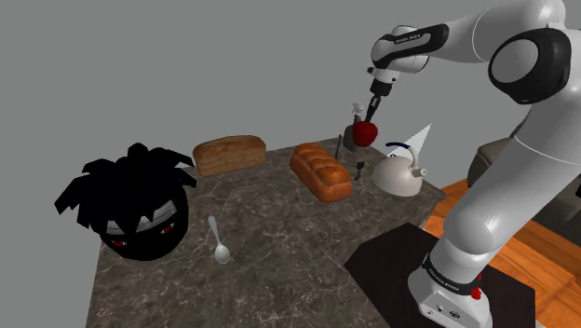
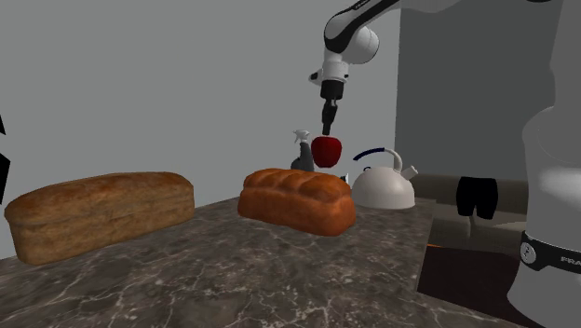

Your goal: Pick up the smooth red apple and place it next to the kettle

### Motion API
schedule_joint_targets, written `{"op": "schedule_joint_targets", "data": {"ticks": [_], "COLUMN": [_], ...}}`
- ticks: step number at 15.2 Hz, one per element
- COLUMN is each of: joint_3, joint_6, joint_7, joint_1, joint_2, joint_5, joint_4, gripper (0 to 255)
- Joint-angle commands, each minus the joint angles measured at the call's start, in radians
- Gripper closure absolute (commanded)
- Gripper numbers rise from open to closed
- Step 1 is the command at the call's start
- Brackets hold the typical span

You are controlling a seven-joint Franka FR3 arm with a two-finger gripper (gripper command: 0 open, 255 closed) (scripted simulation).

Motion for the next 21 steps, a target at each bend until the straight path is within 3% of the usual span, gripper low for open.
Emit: {"op": "schedule_joint_targets", "data": {"ticks": [1, 18, 21], "joint_3": [-0.001, -0.005, -0.005], "joint_6": [0.026, 0.249, 0.249], "joint_7": [-0.006, -0.057, -0.057], "joint_1": [0.000, -0.001, -0.001], "joint_2": [0.007, 0.083, 0.083], "joint_5": [0.004, 0.051, 0.051], "joint_4": [-0.019, -0.175, -0.175], "gripper": [255, 255, 255]}}
